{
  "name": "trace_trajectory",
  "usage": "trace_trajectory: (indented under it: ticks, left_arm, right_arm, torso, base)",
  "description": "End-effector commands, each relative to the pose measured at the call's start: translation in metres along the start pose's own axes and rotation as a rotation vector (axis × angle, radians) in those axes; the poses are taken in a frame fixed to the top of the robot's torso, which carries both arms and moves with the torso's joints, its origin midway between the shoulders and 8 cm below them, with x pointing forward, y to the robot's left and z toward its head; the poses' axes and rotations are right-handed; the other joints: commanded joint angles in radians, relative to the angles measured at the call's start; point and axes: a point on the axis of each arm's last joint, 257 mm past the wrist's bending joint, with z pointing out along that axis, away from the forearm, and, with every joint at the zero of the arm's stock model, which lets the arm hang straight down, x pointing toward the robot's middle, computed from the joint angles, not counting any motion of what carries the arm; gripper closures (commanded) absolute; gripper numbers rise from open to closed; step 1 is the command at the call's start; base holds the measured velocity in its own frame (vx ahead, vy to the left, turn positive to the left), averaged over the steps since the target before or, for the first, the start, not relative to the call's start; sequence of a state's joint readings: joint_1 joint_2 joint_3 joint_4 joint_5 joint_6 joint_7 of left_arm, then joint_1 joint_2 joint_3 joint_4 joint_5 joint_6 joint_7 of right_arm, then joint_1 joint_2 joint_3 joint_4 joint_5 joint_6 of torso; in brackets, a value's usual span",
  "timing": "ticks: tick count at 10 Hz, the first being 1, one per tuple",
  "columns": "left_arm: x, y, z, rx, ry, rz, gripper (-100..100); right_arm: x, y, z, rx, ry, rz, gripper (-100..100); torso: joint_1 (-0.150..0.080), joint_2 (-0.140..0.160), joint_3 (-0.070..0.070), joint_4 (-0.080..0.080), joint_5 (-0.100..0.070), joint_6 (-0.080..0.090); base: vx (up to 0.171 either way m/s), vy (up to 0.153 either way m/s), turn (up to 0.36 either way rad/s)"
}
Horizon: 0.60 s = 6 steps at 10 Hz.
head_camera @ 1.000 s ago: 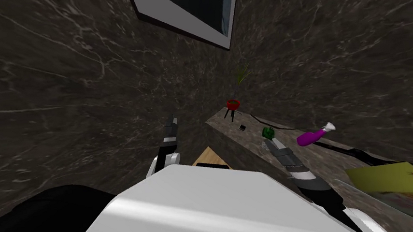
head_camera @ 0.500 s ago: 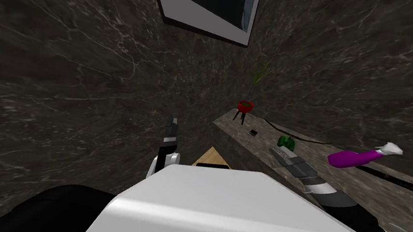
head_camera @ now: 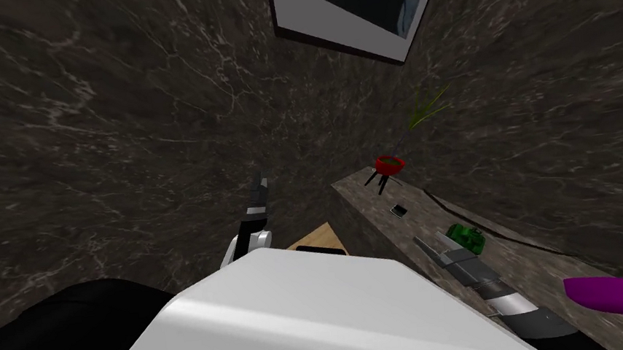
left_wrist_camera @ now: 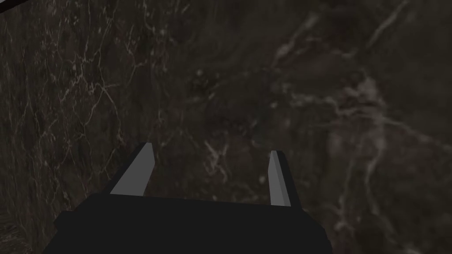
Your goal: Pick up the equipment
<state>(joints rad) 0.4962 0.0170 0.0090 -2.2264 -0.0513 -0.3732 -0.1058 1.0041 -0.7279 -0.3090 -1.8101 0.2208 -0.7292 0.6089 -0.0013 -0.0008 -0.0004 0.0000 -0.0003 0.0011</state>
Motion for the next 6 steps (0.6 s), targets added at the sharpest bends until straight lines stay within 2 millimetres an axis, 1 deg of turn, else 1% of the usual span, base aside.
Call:
trace_trajectory:
  ticks: [1,2,3,4,5,6]
  left_arm:
    - [0.0,0.0,0.0,0.0,0.0,0.0,0]
    - [0.0,0.0,0.0,0.0,0.0,0.0,0]
    - [0.0,0.0,0.0,0.0,0.0,0.0,0]
    - [0.0,0.0,0.0,0.0,0.0,0.0,0]
    - [0.0,0.0,0.0,0.0,0.0,0.0,0]
    - [0.0,0.0,0.0,0.0,0.0,0.0,0]
  right_arm:
    - [0.021,-0.014,-0.019,0.003,0.091,-0.077,-100]
    - [0.022,-0.015,-0.019,0.001,0.095,-0.099,-100]
    - [0.039,-0.027,-0.038,-0.001,0.178,-0.153,-100]
    - [0.039,-0.027,-0.038,-0.004,0.178,-0.176,-100]
    - [0.055,-0.039,-0.058,-0.01,0.261,-0.229,-100]
    - [0.055,-0.039,-0.058,-0.015,0.262,-0.251,-100]
  torso:
    - [0.0,0.0,0.0,0.0,0.0,0.0]
    - [0.0,0.0,0.0,0.0,0.0,-0.001]
    - [0.0,0.0,0.0,0.0,0.0,0.0]
    - [0.0,0.0,0.0,0.0,0.0,-0.001]
    - [0.0,0.0,0.0,0.0,0.0,0.0]
    - [0.0,0.0,0.0,0.0,0.0,-0.001]
  base:
    - [0.003,-0.005,0.315]
    - [0.003,-0.01,0.261]
    - [0.003,-0.007,0.455]
    - [0.001,-0.016,0.278]
    - [0.0,-0.011,0.378]
    - [0.0,-0.016,0.256]
